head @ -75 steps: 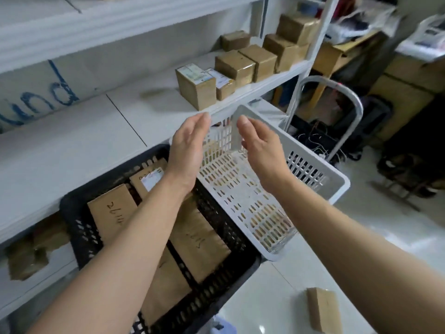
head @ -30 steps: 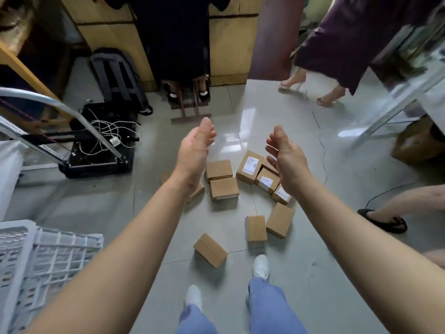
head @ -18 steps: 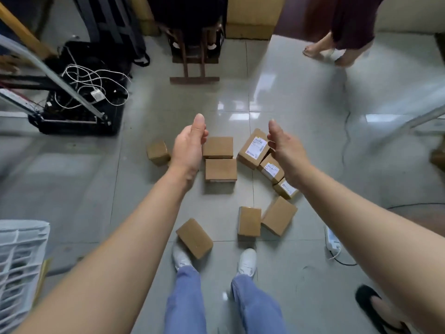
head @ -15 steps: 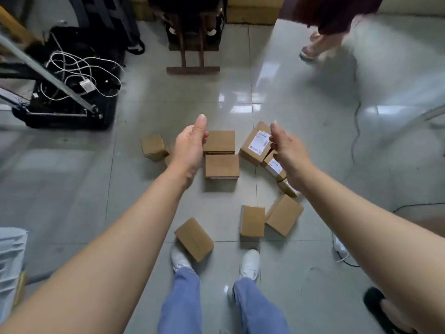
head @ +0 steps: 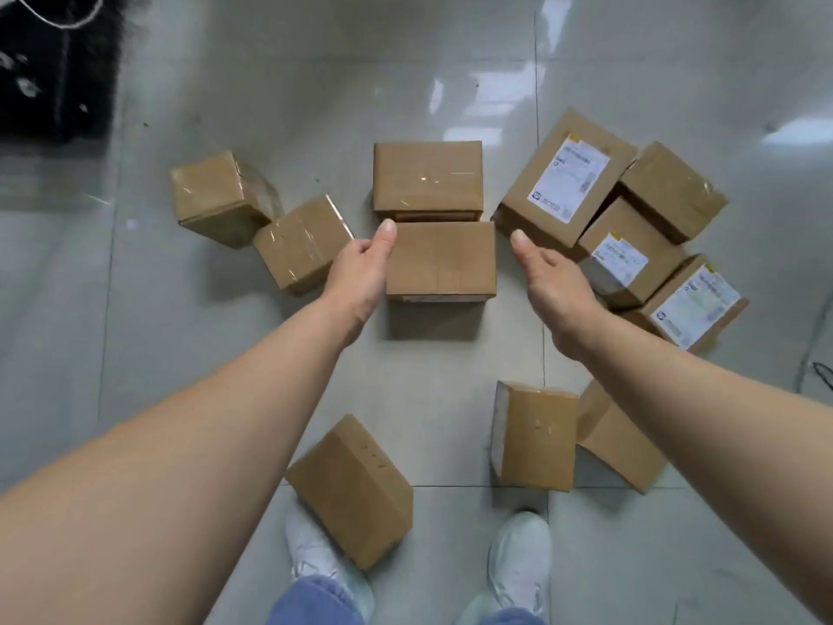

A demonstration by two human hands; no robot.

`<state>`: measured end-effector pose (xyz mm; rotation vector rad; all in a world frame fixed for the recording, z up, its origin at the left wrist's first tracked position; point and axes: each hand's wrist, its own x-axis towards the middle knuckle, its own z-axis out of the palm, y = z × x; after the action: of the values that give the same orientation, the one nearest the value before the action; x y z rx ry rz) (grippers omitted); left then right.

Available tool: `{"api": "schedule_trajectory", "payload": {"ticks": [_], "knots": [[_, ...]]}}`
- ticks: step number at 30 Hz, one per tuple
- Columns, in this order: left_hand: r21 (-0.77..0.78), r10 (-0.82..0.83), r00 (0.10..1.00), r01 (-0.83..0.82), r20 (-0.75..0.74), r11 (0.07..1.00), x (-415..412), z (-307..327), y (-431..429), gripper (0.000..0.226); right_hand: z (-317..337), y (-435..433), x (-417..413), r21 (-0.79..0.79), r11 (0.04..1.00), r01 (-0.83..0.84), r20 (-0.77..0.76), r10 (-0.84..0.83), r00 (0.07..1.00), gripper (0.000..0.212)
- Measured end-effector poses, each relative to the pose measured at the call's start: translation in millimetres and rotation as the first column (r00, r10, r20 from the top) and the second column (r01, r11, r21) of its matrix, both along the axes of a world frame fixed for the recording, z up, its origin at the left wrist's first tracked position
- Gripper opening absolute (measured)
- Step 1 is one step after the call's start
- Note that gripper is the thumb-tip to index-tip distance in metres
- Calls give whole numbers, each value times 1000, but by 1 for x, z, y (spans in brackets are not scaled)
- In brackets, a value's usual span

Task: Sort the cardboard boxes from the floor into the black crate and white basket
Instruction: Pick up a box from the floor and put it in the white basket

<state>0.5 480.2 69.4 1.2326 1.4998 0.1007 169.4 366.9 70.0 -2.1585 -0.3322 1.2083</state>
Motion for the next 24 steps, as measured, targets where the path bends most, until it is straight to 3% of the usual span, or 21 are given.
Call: {"api": "schedule_trajectory", "payload": {"ticks": [6, 12, 17, 21, 24], "knots": [[-91, 71, 997, -74, -35, 993, 11, -109, 8, 71, -109, 11, 5, -45, 999, 5, -35, -7, 999, 83], [-234, 222, 974, -208, 35, 950, 18, -152, 9, 70, -156, 23, 7, -44, 997, 56, -155, -62, 986, 87], [-265, 304, 949, -271, 89, 925, 21, -114, 0, 59, -123, 22, -1, -34, 992, 121, -191, -125, 973, 85], [-273, 312, 947, -280, 80, 920, 11, -46, 0, 62, -52, 15, -8, -31, 994, 104, -187, -108, 976, 83], [-251, 349, 933, -317, 93, 915, 6, 22, 5, 47, 17, 17, -8, -23, 991, 132, -202, -134, 970, 81]]}}
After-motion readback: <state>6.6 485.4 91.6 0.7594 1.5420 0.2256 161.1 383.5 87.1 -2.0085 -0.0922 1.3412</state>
